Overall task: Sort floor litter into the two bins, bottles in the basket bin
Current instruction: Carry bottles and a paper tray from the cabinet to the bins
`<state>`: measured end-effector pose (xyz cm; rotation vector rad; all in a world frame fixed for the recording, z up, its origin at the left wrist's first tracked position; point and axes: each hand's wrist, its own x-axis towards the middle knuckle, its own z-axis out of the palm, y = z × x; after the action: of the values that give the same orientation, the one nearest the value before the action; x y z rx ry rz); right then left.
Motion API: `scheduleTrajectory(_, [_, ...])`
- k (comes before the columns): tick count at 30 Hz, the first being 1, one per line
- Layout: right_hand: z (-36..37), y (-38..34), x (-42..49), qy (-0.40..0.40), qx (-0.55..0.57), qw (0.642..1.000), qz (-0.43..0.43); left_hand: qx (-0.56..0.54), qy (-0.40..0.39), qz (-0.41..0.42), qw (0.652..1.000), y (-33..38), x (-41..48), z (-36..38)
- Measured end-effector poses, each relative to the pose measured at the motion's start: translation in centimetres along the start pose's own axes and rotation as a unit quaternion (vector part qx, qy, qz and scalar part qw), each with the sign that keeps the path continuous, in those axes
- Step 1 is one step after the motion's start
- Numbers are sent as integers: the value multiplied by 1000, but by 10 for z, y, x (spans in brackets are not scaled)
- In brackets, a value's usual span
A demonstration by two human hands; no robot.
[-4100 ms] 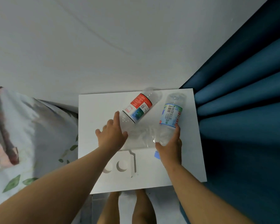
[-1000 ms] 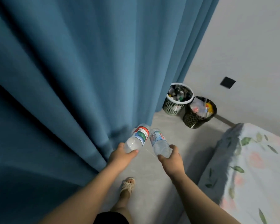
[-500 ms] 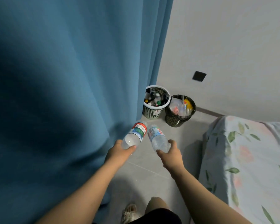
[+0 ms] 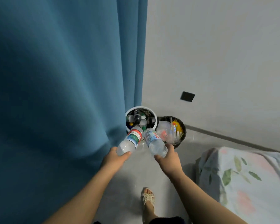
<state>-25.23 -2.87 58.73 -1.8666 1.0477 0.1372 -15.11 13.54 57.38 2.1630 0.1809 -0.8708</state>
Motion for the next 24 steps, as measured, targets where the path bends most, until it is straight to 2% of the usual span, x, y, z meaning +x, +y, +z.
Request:
scheduleTrajectory(5, [-24, -16, 61, -8, 8, 1000, 10, 31, 5, -13, 999, 51, 41, 20])
scheduleTrajectory(13, [-29, -36, 135, -34, -14, 999, 38, 86, 1, -32, 996, 92, 116, 30])
scheduleTrajectory(24, [23, -61, 243, -66, -23, 991, 116, 93, -23, -132, 987, 128, 249, 32])
